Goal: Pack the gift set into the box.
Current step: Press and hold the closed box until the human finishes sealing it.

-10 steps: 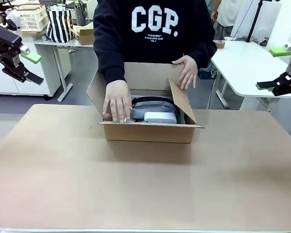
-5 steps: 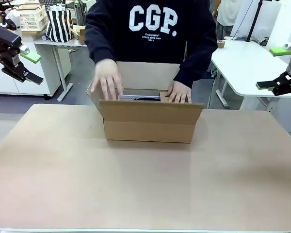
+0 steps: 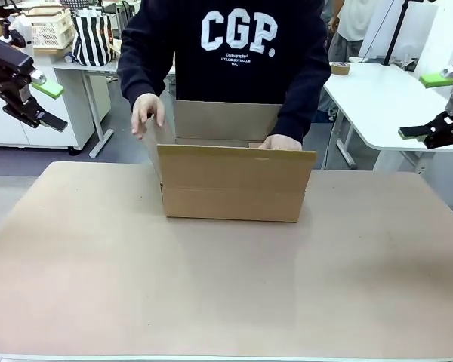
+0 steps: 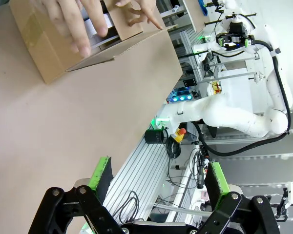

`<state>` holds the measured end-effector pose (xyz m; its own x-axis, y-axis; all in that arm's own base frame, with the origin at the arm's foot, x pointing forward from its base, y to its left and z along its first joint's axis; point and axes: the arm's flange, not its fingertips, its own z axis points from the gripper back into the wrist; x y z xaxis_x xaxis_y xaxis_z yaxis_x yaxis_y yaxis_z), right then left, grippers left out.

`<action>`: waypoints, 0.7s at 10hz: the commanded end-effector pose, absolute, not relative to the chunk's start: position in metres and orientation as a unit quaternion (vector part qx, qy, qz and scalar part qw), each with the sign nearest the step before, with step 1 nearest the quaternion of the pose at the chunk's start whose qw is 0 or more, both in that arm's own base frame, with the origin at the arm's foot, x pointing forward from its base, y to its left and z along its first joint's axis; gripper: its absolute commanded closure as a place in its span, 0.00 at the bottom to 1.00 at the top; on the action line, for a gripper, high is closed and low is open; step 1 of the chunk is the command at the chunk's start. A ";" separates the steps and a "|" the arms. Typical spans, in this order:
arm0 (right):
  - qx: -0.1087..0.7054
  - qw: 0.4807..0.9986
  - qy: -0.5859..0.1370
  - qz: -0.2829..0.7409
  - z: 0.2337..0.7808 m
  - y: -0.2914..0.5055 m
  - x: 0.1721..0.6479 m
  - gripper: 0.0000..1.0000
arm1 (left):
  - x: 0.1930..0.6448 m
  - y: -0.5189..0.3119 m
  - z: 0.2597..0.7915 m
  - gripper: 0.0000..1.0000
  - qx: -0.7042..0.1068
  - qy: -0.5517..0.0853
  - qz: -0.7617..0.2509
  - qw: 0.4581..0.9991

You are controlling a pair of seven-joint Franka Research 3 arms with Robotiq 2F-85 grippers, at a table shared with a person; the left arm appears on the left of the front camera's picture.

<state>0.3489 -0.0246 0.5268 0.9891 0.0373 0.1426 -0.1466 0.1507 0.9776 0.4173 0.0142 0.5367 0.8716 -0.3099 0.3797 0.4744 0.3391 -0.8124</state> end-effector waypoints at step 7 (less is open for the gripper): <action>0.650 0.757 -0.040 0.058 0.530 -0.025 0.349 0.00 | 0.416 0.015 0.537 0.00 -0.518 -0.077 -0.238 0.818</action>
